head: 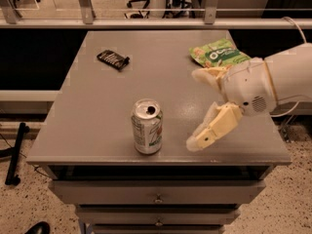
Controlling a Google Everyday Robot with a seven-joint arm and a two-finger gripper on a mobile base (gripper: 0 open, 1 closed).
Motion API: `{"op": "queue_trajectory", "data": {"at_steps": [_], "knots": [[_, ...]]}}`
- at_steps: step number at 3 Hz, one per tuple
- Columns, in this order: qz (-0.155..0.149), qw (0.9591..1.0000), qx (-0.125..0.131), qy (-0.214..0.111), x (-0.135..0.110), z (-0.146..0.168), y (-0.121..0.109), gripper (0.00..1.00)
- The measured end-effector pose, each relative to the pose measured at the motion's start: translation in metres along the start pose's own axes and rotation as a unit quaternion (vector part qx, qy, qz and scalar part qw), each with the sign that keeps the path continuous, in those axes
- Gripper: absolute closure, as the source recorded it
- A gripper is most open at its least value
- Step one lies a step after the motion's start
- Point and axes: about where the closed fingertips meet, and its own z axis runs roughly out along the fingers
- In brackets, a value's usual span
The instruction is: Move 7up can near green rice chip bag
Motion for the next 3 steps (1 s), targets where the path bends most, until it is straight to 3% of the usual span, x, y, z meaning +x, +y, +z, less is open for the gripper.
{"op": "queue_trajectory", "data": {"at_steps": [1, 3], "knots": [[0.012, 0.9980, -0.022, -0.058, 0.003, 0.029, 0.015, 0.00], [0.027, 0.9923, -0.034, -0.116, 0.007, 0.067, 0.023, 0.03]]}}
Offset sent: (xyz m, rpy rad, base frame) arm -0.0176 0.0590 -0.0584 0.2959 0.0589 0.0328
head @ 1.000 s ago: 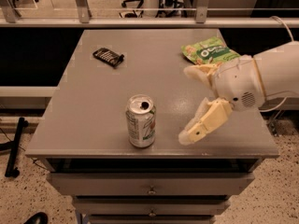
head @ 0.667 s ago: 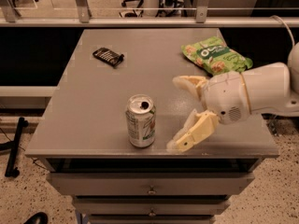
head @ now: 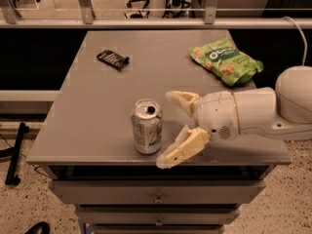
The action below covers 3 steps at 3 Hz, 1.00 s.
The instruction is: Move 7up can near green rice chip bag
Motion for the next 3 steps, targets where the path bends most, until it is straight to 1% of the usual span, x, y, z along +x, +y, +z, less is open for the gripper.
{"op": "queue_trajectory", "data": {"at_steps": [1, 2, 3], "knots": [[0.004, 0.9999, 0.005, -0.015, 0.002, 0.009, -0.001, 0.21], [0.003, 0.9998, 0.013, -0.018, 0.001, 0.012, -0.004, 0.46], [-0.007, 0.9992, 0.037, -0.016, -0.004, -0.002, -0.019, 0.67]]}}
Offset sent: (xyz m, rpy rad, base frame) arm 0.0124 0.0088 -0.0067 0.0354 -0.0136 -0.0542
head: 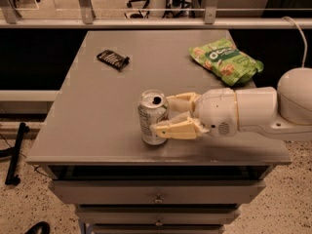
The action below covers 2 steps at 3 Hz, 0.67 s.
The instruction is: Move 7up can near green rice chip bag
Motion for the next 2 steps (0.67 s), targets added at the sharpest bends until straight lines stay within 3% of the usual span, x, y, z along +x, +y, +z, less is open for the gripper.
{"op": "queue_trajectory", "data": {"at_steps": [1, 2], "knots": [[-0.010, 0.9991, 0.041, 0.004, -0.005, -0.032, -0.023, 0.90], [-0.037, 0.9950, 0.092, 0.015, -0.028, -0.084, -0.049, 1.00]]}}
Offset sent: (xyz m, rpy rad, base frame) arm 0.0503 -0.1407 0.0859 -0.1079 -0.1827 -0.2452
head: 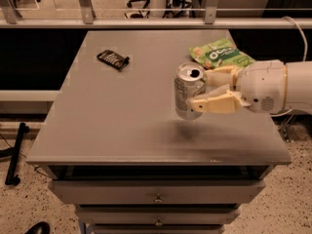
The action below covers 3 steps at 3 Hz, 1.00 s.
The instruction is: Move 7up can near green rice chip bag
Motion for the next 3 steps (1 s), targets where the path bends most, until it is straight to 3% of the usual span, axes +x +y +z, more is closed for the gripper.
{"op": "queue_trajectory", "data": {"at_steps": [1, 2, 3], "knots": [[0.000, 1.0000, 0.000, 0.000, 0.000, 0.000, 0.000, 1.00], [0.014, 0.9991, 0.037, -0.017, 0.013, -0.017, -0.020, 1.00], [0.016, 0.9961, 0.082, -0.028, 0.037, -0.050, -0.060, 1.00]]}}
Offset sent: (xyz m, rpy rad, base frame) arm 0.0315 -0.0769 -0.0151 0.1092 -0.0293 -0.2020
